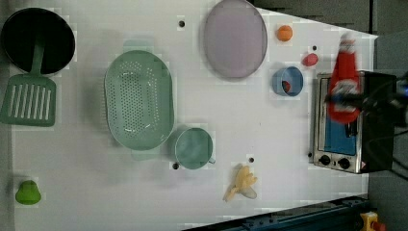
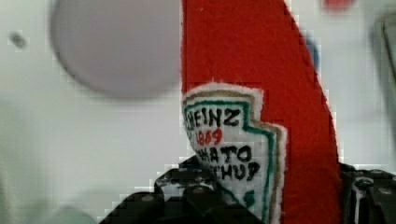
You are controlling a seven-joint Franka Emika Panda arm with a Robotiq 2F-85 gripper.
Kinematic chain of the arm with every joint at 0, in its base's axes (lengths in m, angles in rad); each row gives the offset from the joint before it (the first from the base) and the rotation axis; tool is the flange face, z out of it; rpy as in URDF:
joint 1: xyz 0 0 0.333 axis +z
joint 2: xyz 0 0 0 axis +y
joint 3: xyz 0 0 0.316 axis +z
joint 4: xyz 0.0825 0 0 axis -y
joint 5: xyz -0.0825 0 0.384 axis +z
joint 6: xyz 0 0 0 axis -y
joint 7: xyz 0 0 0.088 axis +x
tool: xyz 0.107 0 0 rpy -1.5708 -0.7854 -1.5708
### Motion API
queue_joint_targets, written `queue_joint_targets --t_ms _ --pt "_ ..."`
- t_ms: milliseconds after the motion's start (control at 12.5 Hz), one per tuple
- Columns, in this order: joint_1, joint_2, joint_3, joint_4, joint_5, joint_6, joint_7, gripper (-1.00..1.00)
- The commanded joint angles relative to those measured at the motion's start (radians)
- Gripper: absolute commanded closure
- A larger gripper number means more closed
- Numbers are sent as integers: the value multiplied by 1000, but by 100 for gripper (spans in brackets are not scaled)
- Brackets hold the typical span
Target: Pick ketchup from plate and place it on table.
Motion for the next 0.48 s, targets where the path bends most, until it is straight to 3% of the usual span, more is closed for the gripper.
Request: queue_joint_targets --t_ms 80,480 --pt "-6 80 -4 -119 -4 91 113 -30" --pt "-6 262 -5 -157 -4 307 129 -30"
